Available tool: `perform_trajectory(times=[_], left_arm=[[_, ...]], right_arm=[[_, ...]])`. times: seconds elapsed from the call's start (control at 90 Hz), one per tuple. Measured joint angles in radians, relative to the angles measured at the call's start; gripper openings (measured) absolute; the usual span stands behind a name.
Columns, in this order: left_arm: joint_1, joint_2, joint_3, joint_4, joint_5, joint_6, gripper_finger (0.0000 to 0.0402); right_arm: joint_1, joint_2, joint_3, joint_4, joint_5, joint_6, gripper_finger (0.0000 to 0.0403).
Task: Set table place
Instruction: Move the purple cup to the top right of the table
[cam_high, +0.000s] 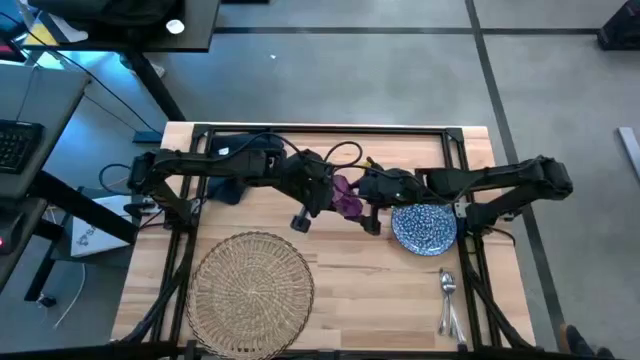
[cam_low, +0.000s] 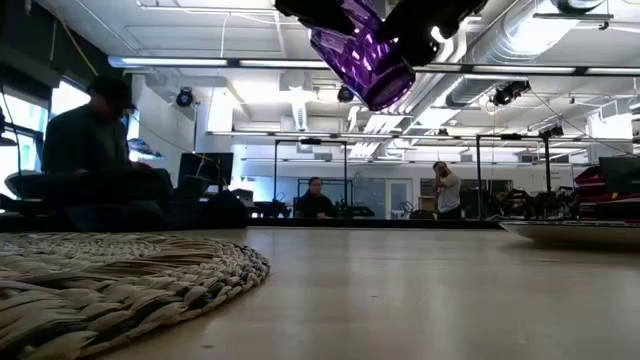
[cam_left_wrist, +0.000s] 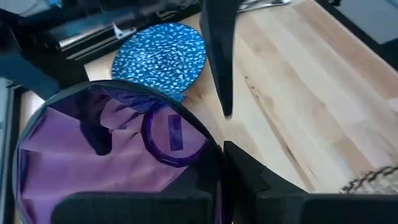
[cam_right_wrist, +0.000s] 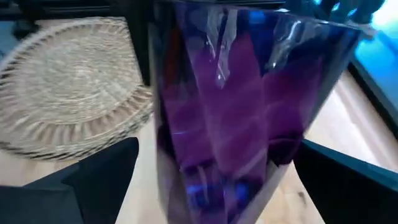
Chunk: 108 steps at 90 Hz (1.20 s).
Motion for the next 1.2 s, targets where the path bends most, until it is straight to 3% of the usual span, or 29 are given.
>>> perform_trajectory(times=[0.311,0.567,0.856,1.2], left_arm=[[-0.006,-0.005,0.001,0.072,-0.006,-0.004,0.0000],[-0.010,-0.005,0.001,0.069,-0.008,-0.005,0.0000],[-0.010,-0.005,0.002,0.046,-0.016,-0.013,0.0002],[-0.012,-0.049,0.001,-0.006,-0.009,-0.015,0.0094]], right_arm=[[0.000,0.032,0.000,0.055,0.023,0.006,0.0382],[0.000,0.032,0.000,0.042,0.026,0.038,0.0310],[0.000,0.032,0.000,0.040,0.029,0.037,0.0309],[0.000,0.031,0.000,0.051,0.017,0.034,0.0308]])
